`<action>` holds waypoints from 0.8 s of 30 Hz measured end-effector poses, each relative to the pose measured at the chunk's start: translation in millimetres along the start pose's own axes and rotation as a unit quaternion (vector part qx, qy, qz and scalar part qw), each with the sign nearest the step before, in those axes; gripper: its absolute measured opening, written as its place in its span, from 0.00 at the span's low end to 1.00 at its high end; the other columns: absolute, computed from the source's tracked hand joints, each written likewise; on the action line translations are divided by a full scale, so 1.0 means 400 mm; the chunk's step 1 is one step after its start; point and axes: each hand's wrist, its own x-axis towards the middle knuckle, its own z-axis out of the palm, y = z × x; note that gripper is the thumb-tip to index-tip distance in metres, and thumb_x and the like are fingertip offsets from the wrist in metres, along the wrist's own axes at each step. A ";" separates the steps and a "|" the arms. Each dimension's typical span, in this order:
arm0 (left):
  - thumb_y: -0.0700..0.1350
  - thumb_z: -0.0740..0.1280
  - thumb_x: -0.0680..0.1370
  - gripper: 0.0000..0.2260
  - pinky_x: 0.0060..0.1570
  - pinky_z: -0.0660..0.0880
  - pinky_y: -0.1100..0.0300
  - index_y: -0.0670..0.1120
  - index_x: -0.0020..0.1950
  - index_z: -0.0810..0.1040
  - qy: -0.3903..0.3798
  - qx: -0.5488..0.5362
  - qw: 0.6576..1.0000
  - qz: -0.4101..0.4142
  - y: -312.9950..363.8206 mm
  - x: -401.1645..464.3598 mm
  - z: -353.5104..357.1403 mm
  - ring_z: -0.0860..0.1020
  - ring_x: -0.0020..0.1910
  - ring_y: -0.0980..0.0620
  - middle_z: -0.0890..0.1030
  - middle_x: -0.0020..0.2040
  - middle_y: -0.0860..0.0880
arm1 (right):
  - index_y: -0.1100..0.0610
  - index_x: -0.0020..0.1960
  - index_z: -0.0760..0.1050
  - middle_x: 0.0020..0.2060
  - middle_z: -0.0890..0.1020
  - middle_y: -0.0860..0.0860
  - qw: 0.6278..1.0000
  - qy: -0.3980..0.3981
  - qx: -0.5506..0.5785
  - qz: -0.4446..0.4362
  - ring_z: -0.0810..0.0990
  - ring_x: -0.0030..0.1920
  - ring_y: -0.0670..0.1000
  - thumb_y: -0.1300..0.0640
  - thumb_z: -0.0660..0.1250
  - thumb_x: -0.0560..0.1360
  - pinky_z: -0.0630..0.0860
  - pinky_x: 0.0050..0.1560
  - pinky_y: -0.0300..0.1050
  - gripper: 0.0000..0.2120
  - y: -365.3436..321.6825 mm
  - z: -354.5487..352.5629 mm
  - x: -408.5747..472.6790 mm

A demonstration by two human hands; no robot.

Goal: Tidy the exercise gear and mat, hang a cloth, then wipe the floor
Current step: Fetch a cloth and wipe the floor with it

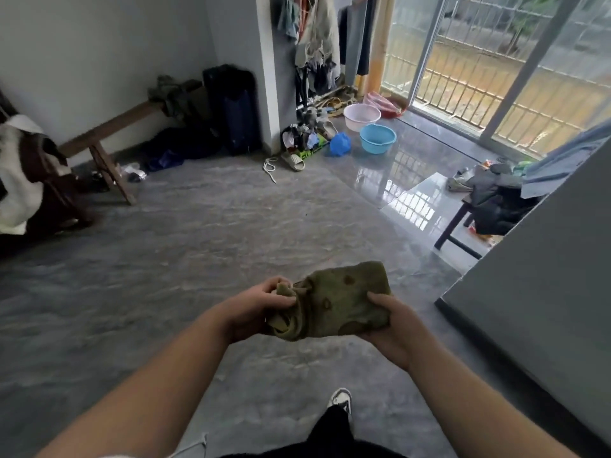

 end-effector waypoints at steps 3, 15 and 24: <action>0.50 0.75 0.71 0.12 0.31 0.74 0.58 0.51 0.45 0.72 0.029 0.063 0.997 -0.015 0.069 0.118 0.025 0.74 0.32 0.54 0.76 0.35 0.51 | 0.62 0.59 0.76 0.52 0.84 0.64 0.999 0.007 -0.030 -0.014 0.82 0.50 0.63 0.59 0.63 0.76 0.75 0.57 0.64 0.14 -0.106 -0.047 0.062; 0.38 0.71 0.71 0.23 0.57 0.77 0.58 0.57 0.62 0.75 -0.023 0.506 0.862 0.034 0.269 0.499 0.037 0.79 0.53 0.56 0.80 0.54 0.55 | 0.51 0.40 0.77 0.34 0.80 0.51 0.896 0.165 -0.390 -0.137 0.79 0.41 0.55 0.59 0.59 0.59 0.75 0.43 0.50 0.12 -0.336 -0.222 0.314; 0.32 0.62 0.63 0.12 0.41 0.82 0.51 0.41 0.42 0.79 0.052 0.338 0.937 0.072 0.429 0.722 -0.034 0.84 0.36 0.45 0.83 0.34 0.42 | 0.52 0.48 0.76 0.44 0.78 0.59 0.913 0.127 -0.382 -0.059 0.76 0.45 0.57 0.67 0.61 0.71 0.75 0.41 0.46 0.13 -0.484 -0.099 0.492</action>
